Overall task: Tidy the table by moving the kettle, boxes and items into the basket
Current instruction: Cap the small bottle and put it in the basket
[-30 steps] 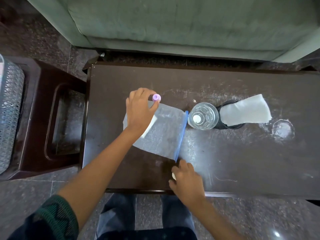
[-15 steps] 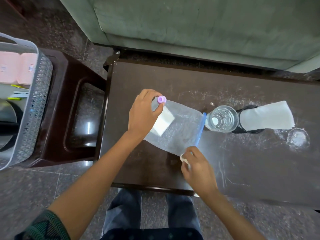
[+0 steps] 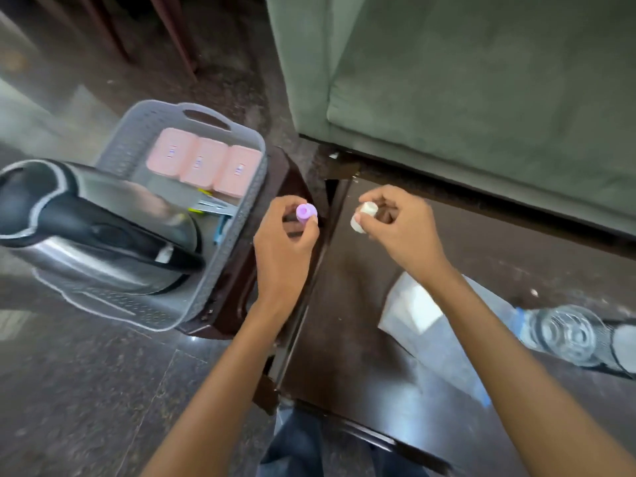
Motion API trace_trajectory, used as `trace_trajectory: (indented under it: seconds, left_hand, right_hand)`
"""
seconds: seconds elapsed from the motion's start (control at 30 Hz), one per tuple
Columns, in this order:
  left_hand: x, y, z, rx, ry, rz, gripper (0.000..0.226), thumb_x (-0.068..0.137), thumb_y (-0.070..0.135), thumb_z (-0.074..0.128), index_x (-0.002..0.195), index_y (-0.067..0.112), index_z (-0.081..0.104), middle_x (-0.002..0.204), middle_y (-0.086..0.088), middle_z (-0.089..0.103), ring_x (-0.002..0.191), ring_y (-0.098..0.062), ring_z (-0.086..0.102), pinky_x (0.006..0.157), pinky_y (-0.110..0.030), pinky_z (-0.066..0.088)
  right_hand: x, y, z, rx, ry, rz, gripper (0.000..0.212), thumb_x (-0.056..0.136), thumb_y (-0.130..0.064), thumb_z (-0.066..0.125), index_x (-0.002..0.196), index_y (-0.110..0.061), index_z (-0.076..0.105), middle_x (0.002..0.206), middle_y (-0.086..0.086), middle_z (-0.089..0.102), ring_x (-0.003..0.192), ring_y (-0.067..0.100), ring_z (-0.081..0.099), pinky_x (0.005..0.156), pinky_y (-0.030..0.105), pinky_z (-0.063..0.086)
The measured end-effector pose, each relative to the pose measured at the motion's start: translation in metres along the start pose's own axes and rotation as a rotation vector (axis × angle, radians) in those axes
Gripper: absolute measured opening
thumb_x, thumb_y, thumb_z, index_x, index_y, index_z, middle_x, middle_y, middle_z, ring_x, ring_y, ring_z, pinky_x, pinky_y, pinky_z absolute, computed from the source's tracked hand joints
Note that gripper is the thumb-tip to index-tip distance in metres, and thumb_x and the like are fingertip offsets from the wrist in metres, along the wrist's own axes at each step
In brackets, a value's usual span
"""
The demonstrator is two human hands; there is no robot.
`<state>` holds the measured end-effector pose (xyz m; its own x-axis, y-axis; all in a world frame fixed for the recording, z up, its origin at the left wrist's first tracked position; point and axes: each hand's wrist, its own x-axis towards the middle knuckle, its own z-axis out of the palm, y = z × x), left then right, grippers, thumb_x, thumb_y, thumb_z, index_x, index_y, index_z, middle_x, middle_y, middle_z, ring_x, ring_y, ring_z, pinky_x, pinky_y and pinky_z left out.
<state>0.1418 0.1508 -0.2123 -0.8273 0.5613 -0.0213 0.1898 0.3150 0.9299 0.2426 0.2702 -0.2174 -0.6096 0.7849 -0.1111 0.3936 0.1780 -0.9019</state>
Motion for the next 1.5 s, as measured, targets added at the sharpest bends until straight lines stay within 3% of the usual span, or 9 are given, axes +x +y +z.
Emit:
trace_trajectory:
  seconds: [0.17,0.33,0.47,0.63,0.87,1.13,1.23,1.3,1.5]
  left_hand:
    - [0.017,-0.012,-0.038,-0.198,0.26,-0.12,0.014,0.087,0.009,0.06,0.089,0.022,0.056,0.083,0.013,0.062,0.071,0.007,0.059,0.068,-0.006,0.042]
    - [0.032,-0.016,-0.042,-0.409,0.383,-0.225,0.008,0.09,0.007,0.055,0.095,0.013,0.054,0.087,0.003,0.063,0.073,0.003,0.059,0.071,-0.009,0.045]
    - [0.04,-0.014,-0.043,-0.489,0.552,-0.306,0.017,0.089,0.005,0.056,0.09,0.022,0.055,0.088,0.004,0.063,0.071,0.006,0.057,0.07,-0.009,0.045]
    - [0.043,-0.015,-0.037,-0.539,0.689,-0.383,0.014,0.088,0.002,0.057,0.101,0.007,0.058,0.089,0.007,0.063,0.075,0.007,0.06,0.067,-0.007,0.044]
    - [0.05,-0.016,-0.037,-0.527,0.719,-0.435,0.014,0.091,0.01,0.055,0.105,0.01,0.055,0.102,-0.005,0.064,0.082,-0.005,0.062,0.072,-0.014,0.047]
    - [0.053,-0.014,-0.038,-0.493,0.723,-0.439,0.015,0.092,0.014,0.052,0.107,0.01,0.055,0.108,-0.006,0.061,0.084,-0.006,0.057,0.069,-0.005,0.041]
    - [0.056,-0.015,-0.039,-0.462,0.708,-0.423,0.012,0.092,0.016,0.053,0.104,0.015,0.057,0.108,-0.006,0.06,0.085,-0.006,0.057,0.071,-0.01,0.043]
    - [0.058,-0.016,-0.04,-0.451,0.699,-0.408,0.013,0.092,0.013,0.054,0.099,0.023,0.056,0.109,-0.005,0.06,0.086,-0.008,0.059,0.074,-0.015,0.046]
    - [0.059,-0.021,-0.039,-0.439,0.702,-0.383,0.017,0.089,0.006,0.056,0.101,0.018,0.062,0.11,-0.006,0.059,0.087,-0.005,0.061,0.079,-0.017,0.049]
  right_hand:
    - [0.054,-0.052,0.065,-0.046,-0.159,-0.161,0.017,0.069,-0.008,0.077,0.085,-0.01,0.073,0.077,-0.002,0.058,0.053,-0.002,0.047,0.06,0.009,0.036]
    - [0.105,-0.098,0.137,-0.18,-0.349,-0.306,0.02,0.07,-0.012,0.076,0.09,-0.012,0.073,0.066,0.001,0.054,0.054,0.003,0.042,0.058,0.016,0.035]
    - [0.127,-0.118,0.194,-0.433,-0.53,-0.47,0.024,0.072,-0.007,0.065,0.096,-0.009,0.071,0.076,0.007,0.062,0.07,0.015,0.053,0.074,0.033,0.044]
    - [0.143,-0.114,0.25,-0.847,-0.736,-0.638,0.027,0.082,-0.019,0.055,0.107,-0.018,0.065,0.113,0.008,0.063,0.108,0.028,0.056,0.085,0.039,0.046]
    - [0.143,-0.101,0.274,-1.262,-0.795,-0.874,0.023,0.075,-0.005,0.059,0.098,-0.006,0.065,0.106,0.013,0.061,0.1,0.035,0.058,0.06,0.033,0.035]
    - [0.146,-0.127,0.217,-0.859,-0.814,-0.561,0.03,0.081,-0.021,0.061,0.11,-0.013,0.064,0.104,0.006,0.062,0.102,0.023,0.059,0.082,0.035,0.044]
    - [0.136,-0.143,0.17,-0.548,-0.924,-0.298,0.008,0.082,-0.011,0.063,0.084,-0.007,0.07,0.066,-0.001,0.058,0.052,0.002,0.055,0.057,0.026,0.049]
    - [0.122,-0.149,0.146,-0.468,-1.049,-0.183,0.009,0.082,-0.016,0.067,0.085,-0.007,0.07,0.063,0.0,0.058,0.049,0.003,0.053,0.047,0.019,0.047]
    - [0.108,-0.134,0.142,-0.567,-0.897,-0.402,0.008,0.074,-0.025,0.072,0.078,-0.022,0.066,0.074,-0.004,0.065,0.06,0.003,0.052,0.063,0.025,0.044]
